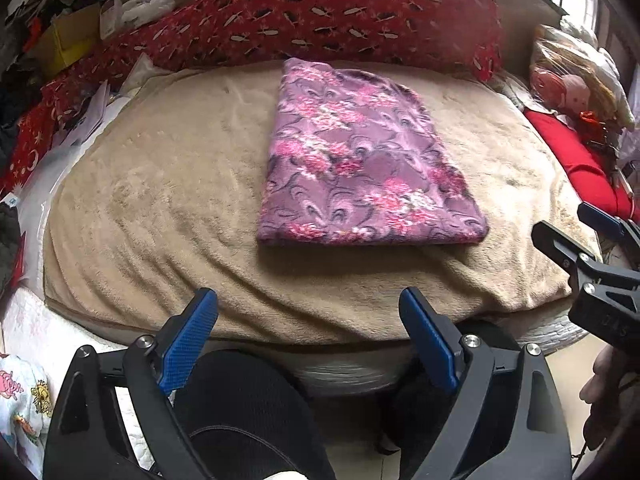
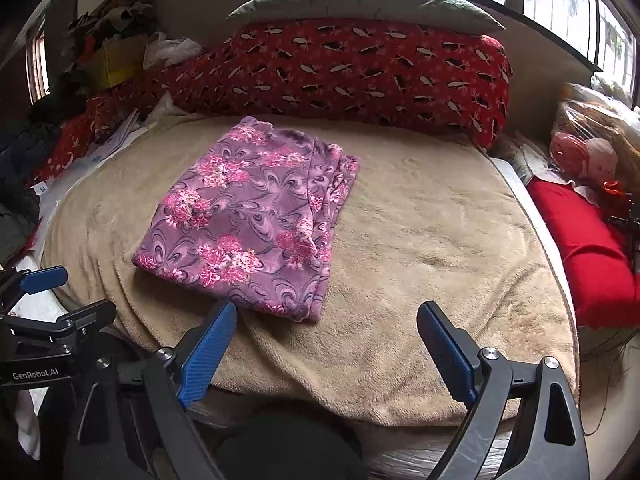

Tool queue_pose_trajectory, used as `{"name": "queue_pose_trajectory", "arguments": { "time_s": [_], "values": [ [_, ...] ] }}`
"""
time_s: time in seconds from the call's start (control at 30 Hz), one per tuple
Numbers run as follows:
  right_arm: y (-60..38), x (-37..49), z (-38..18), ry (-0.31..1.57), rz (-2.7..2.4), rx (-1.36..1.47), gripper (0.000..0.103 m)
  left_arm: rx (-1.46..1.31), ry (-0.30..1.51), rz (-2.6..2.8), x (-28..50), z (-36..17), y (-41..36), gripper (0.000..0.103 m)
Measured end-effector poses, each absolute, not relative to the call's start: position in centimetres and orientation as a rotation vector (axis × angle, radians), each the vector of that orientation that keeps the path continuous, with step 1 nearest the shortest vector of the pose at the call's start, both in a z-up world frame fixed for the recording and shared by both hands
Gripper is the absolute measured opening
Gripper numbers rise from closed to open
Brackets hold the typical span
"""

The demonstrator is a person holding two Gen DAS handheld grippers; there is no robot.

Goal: Fold small clothes

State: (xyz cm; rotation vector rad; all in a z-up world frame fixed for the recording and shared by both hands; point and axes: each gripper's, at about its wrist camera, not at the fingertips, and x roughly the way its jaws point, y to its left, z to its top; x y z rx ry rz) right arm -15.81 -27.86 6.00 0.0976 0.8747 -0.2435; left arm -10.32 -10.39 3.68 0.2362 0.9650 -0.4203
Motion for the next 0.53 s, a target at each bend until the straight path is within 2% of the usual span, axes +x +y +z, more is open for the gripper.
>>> {"name": "queue_pose_trajectory", "arguments": {
  "time_s": [0.53],
  "values": [
    [-29.4,-16.8,5.9,0.877,-0.263,0.181,0.094,0.274,0.942,-0.493,-12.8,4.4,-12.7,0.093]
  ]
}}
